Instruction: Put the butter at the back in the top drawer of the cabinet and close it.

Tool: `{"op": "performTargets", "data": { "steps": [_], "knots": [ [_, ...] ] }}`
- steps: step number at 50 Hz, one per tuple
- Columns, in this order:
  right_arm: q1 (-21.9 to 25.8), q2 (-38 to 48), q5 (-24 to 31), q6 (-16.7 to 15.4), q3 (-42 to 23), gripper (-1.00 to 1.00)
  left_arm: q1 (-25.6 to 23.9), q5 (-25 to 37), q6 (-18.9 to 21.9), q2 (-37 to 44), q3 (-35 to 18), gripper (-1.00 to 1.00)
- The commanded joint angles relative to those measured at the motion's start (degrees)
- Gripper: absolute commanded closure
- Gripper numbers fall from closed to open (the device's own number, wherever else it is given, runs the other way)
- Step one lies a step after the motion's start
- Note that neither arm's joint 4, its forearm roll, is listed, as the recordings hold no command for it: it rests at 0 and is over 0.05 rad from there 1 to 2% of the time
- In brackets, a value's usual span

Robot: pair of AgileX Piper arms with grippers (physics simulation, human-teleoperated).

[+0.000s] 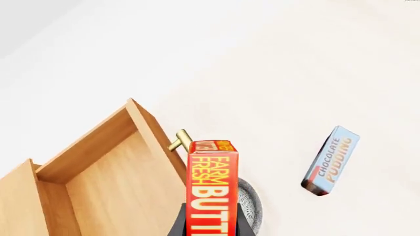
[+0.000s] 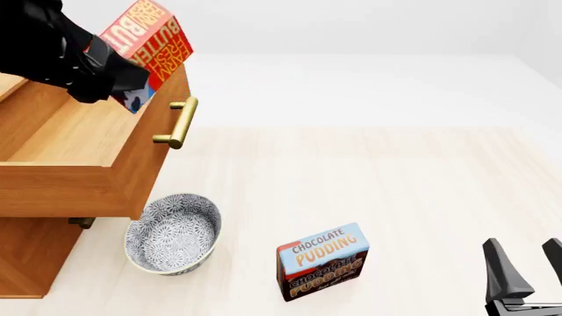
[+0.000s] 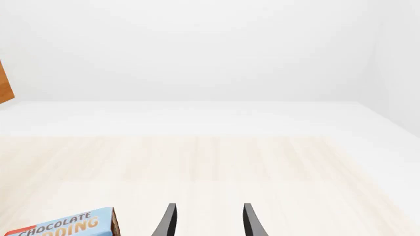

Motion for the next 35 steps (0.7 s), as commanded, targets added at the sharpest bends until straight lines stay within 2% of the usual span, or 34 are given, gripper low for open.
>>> {"op": "performTargets", "data": {
  "steps": [1,13,15,21,35],
  "knots": [
    [0.0,0.0,0.0,0.0,0.0,-1.0,3.78,1.86,1.31,-3.19,-0.51,1.0],
    [0.0,0.0,0.0,0.0,0.0,-1.0,7.01,3.17,0.45,-5.11,0.29,1.0],
    [0.0,0.0,0.0,0.0,0.0,-1.0,7.48,3.23,-1.18,-5.06,-0.82,1.0],
    [0.0,0.0,0.0,0.0,0.0,-1.0,8.82,3.26,-1.75,-4.96,-0.81,1.0],
    [0.0,0.0,0.0,0.0,0.0,-1.0,11.78,3.26,-5.0,-0.75,-3.8,1.0]
  ]
}}
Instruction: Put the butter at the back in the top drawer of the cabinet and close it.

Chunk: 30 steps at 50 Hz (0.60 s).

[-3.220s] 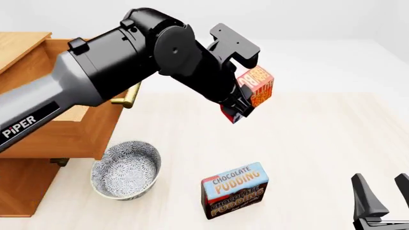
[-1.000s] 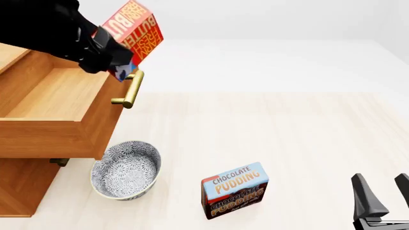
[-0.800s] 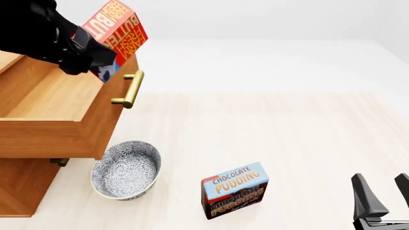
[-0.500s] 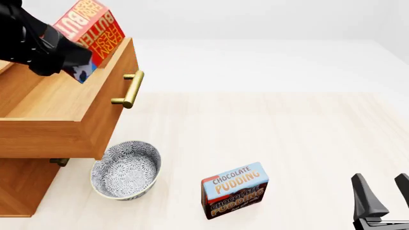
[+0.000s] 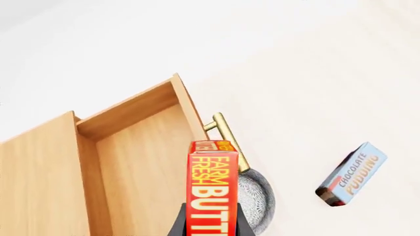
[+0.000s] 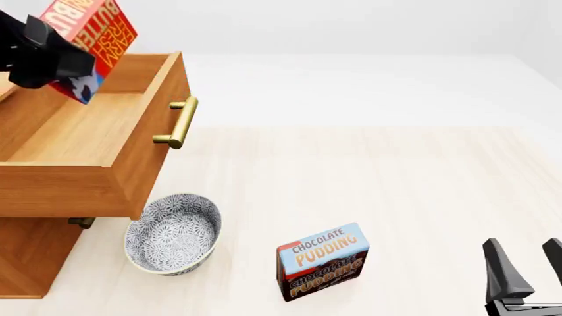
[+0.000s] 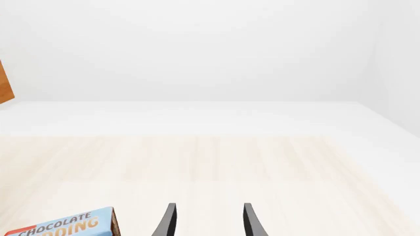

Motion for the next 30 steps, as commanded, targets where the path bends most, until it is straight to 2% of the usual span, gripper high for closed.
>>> {"op": "performTargets", "data": {
  "steps": [1,30],
  "knots": [
    [0.0,0.0,0.0,0.0,0.0,-1.0,2.71,-0.01,-1.56,2.3,-2.43,1.0],
    [0.0,0.0,0.0,0.0,0.0,-1.0,10.14,-0.17,-3.27,5.63,-1.68,1.0]
  ]
}}
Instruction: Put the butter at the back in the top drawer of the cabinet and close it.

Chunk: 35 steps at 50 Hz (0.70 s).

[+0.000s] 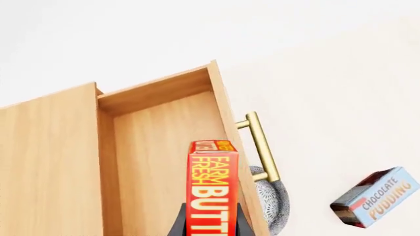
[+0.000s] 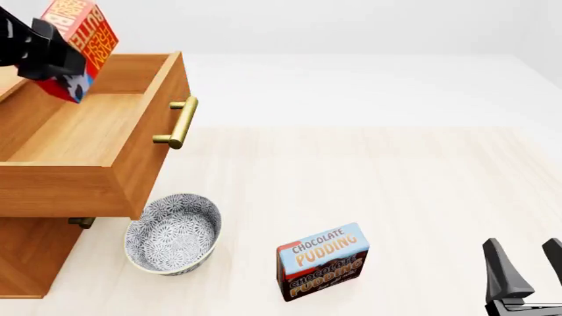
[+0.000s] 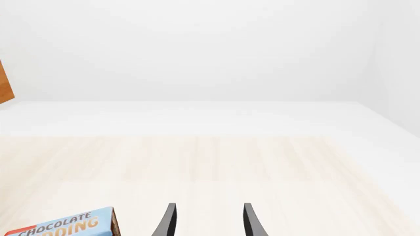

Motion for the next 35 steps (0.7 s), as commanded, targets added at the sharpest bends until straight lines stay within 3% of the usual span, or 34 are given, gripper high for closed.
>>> {"op": "performTargets", "data": {
  "steps": [1,35],
  "knots": [
    [0.0,0.0,0.0,0.0,0.0,-1.0,2.54,-0.2,0.07,0.71,-0.86,1.0],
    [0.0,0.0,0.0,0.0,0.0,-1.0,4.7,-2.07,0.72,1.97,2.53,1.0]
  ]
}}
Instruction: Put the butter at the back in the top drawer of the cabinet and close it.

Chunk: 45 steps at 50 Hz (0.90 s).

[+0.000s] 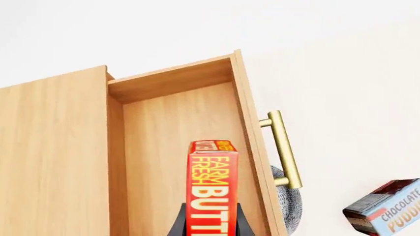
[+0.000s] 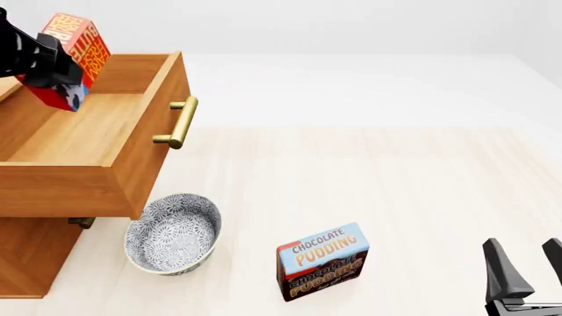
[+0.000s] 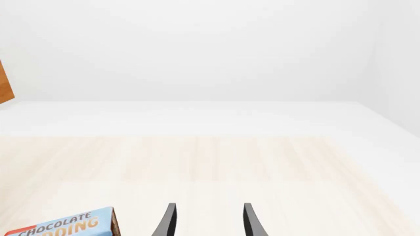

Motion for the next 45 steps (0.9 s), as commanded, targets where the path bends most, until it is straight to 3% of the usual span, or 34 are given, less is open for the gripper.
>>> {"op": "performTargets", "data": {
  "steps": [1,45],
  "knots": [
    [0.0,0.0,0.0,0.0,0.0,-1.0,0.57,-0.74,1.04,-0.19,0.36,1.0],
    [0.0,0.0,0.0,0.0,0.0,-1.0,3.46,-2.77,1.41,1.09,3.34,1.0]
  ]
}}
